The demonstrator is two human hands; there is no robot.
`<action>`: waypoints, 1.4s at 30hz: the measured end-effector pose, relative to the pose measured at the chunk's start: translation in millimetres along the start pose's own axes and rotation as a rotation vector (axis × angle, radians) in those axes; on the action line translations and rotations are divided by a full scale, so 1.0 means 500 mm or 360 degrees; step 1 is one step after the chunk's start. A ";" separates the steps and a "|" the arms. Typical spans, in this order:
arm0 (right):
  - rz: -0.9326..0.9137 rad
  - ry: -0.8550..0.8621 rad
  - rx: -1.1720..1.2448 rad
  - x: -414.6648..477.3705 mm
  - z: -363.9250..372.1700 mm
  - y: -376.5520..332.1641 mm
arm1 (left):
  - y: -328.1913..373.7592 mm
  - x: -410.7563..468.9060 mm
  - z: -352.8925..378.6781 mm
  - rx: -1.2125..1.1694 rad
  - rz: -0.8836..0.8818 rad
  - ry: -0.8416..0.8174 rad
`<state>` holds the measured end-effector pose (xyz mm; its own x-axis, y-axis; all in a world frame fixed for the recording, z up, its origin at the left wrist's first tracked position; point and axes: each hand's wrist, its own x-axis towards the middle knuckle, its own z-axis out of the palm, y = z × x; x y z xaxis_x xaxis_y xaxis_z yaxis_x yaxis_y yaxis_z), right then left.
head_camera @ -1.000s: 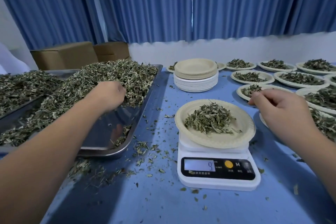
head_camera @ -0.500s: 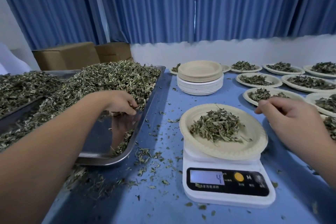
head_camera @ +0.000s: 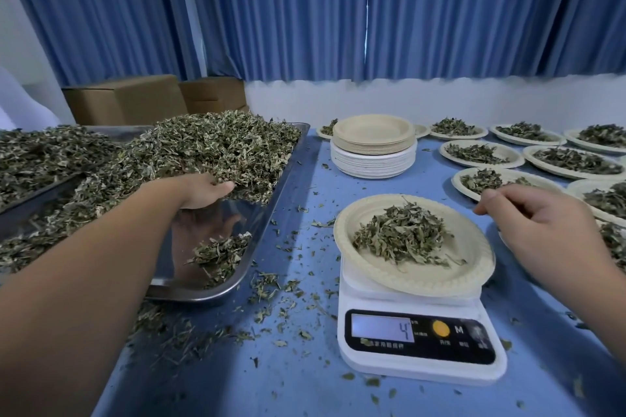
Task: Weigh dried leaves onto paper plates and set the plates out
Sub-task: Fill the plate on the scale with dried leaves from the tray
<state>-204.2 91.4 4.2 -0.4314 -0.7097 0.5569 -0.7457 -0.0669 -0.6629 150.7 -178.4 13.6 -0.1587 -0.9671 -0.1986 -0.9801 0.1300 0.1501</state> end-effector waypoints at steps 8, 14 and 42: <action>-0.0019 0.0002 0.0004 0.004 0.007 0.005 | 0.062 -0.073 -0.045 -0.0081 0.0321 0.0004; -0.0027 0.0001 -0.0011 0.001 0.003 -0.005 | 0.056 -0.182 0.007 -0.0033 0.0470 0.0004; -0.0078 0.0029 -0.0017 -0.002 0.001 0.001 | 0.081 -0.326 0.090 -0.0041 0.0327 0.0409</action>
<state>-203.8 91.5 3.0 -0.4030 -0.6930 0.5978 -0.7717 -0.0938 -0.6290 131.4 -5.9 8.6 -0.3142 -0.9452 0.0888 -0.9269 0.3257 0.1866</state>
